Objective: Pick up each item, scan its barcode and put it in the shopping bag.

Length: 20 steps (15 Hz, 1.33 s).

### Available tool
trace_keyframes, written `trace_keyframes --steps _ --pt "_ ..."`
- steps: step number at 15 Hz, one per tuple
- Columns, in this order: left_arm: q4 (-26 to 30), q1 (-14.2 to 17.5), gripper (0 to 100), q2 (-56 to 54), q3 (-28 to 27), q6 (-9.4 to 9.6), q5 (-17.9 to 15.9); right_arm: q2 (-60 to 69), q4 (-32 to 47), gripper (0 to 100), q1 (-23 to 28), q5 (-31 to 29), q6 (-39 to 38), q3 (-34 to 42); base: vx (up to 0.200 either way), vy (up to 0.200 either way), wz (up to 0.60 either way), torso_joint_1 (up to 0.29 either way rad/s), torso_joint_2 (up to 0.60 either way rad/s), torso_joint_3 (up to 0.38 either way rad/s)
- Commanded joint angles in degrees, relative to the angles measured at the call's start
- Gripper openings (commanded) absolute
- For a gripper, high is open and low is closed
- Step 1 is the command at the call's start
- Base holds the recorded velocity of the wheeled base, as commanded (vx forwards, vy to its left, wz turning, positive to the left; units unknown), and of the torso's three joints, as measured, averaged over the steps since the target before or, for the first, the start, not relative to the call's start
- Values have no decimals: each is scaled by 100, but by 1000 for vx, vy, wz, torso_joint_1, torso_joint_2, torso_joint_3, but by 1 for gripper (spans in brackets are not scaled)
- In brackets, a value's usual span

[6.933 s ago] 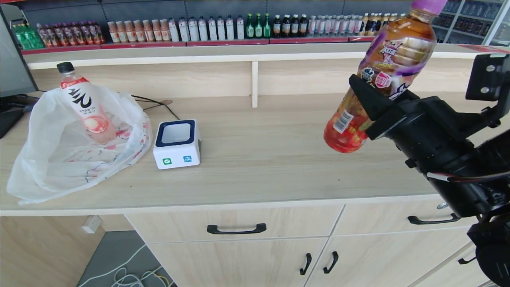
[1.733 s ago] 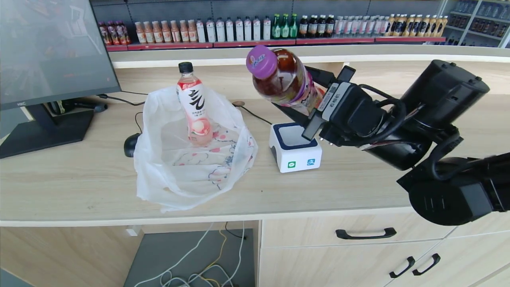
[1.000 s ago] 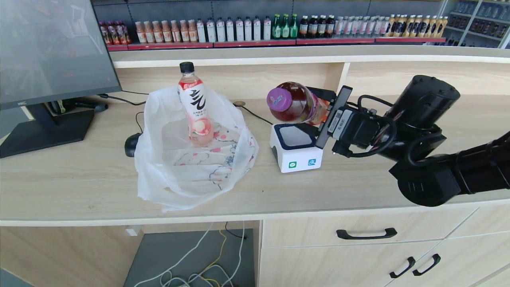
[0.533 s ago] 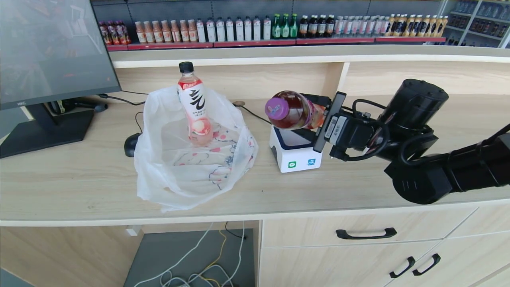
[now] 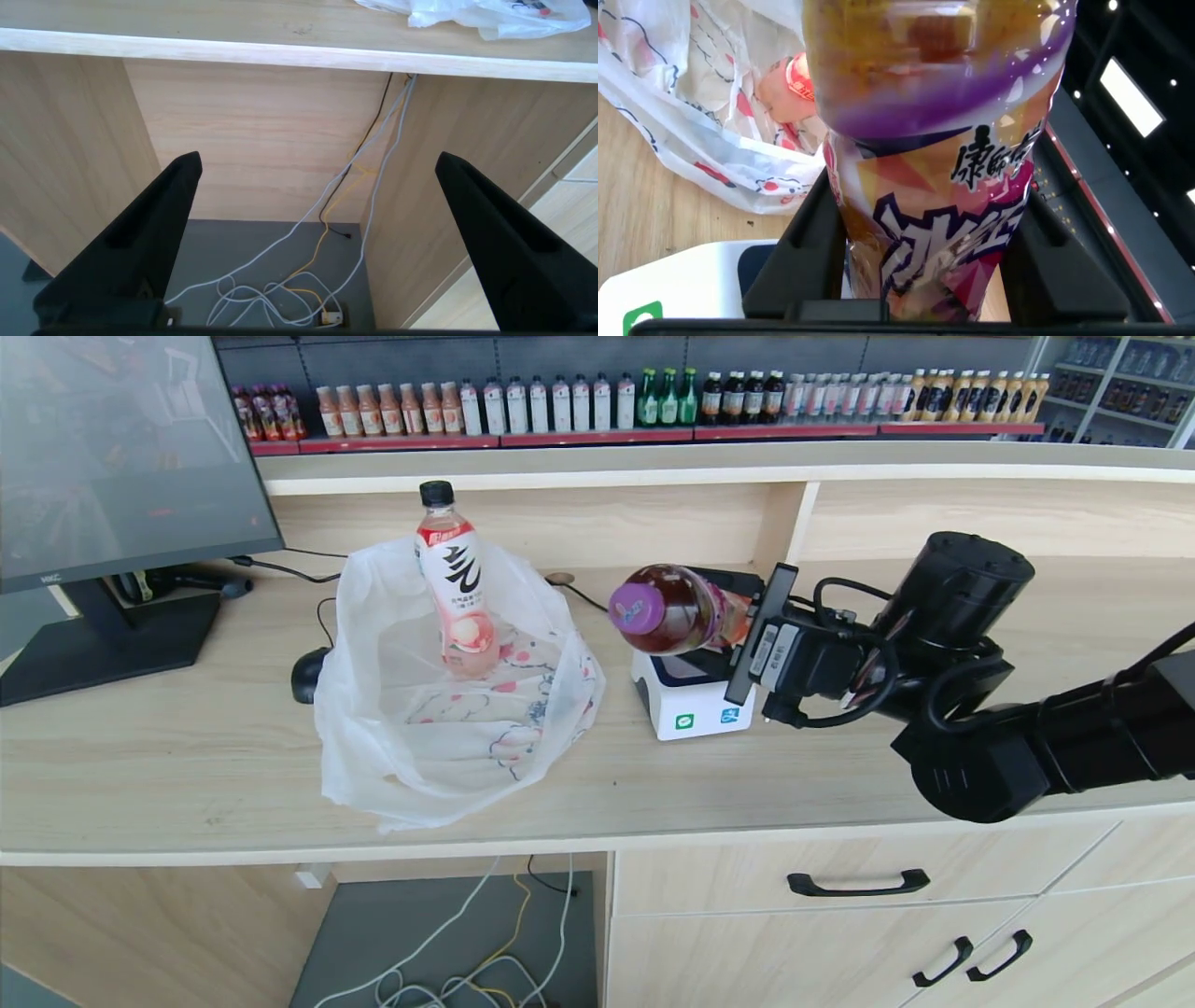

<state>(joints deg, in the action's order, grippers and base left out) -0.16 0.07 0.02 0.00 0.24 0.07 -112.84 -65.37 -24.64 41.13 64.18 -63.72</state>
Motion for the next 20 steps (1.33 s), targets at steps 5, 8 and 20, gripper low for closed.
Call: trace_keyframes --steps 5,8,20 --pt "-2 1 100 -2 0 2 1 -54 -2 0 -41 0 24 9 0 0 0 0 0 0" --pt "-2 1 100 -2 0 2 1 -54 -11 0 -41 0 24 9 0 0 0 0 0 0" --pt "-2 1 100 -2 0 2 1 -54 -11 0 -103 -53 50 -26 0 0 0 0 0 0"
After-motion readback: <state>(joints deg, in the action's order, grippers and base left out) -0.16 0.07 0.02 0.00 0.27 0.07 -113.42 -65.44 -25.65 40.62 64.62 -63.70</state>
